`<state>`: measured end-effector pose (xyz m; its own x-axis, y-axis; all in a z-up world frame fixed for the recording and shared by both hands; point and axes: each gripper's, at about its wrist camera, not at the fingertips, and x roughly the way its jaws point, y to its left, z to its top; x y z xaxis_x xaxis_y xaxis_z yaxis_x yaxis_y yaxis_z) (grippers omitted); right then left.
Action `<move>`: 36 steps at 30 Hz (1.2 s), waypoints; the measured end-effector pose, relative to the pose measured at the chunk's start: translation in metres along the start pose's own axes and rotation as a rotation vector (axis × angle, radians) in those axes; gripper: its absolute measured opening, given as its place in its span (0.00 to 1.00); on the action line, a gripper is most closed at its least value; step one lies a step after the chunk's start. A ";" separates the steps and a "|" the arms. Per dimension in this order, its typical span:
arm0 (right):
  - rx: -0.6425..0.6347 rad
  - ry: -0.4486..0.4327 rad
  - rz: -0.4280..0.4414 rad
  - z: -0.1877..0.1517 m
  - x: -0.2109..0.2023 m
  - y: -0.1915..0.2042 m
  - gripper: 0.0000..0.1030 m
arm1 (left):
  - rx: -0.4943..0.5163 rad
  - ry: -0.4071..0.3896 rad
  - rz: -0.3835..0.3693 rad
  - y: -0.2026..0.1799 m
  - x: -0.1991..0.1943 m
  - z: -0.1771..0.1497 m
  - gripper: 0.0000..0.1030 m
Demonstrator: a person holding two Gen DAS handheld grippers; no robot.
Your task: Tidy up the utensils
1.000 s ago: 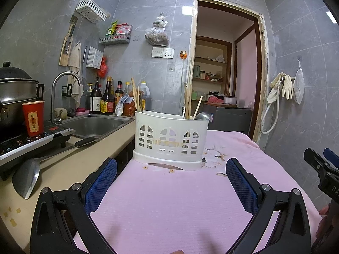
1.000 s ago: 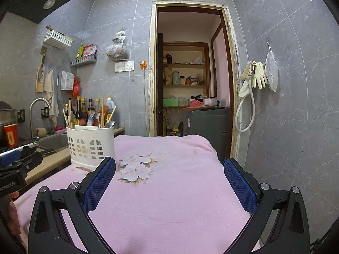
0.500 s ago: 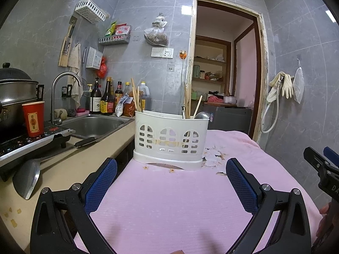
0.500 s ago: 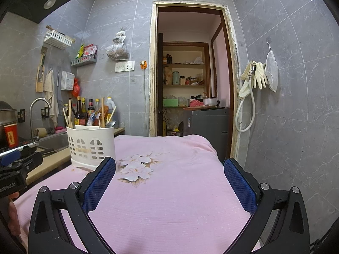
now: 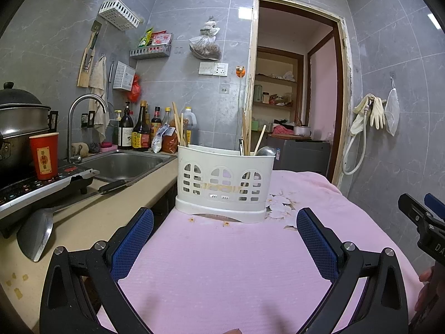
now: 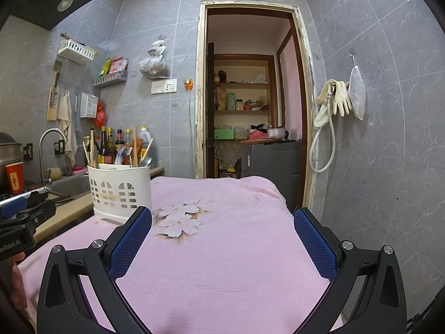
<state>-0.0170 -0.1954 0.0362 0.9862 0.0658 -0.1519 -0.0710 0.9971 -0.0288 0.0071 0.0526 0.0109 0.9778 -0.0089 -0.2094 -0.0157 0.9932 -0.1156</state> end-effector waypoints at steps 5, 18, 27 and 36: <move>0.000 0.001 0.001 0.000 0.000 0.000 1.00 | -0.001 -0.001 0.001 0.000 0.000 0.000 0.98; 0.001 0.002 0.002 0.000 -0.001 0.000 1.00 | 0.002 0.000 0.000 0.000 0.000 -0.001 0.98; 0.001 0.003 0.001 0.000 -0.001 0.001 1.00 | 0.004 0.001 0.000 0.000 0.000 -0.001 0.98; 0.001 0.003 0.001 0.000 -0.001 0.000 1.00 | -0.005 -0.005 0.025 0.006 0.001 -0.002 0.98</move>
<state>-0.0175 -0.1951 0.0367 0.9857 0.0666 -0.1549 -0.0718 0.9970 -0.0279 0.0078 0.0587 0.0081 0.9781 0.0164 -0.2075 -0.0411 0.9925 -0.1150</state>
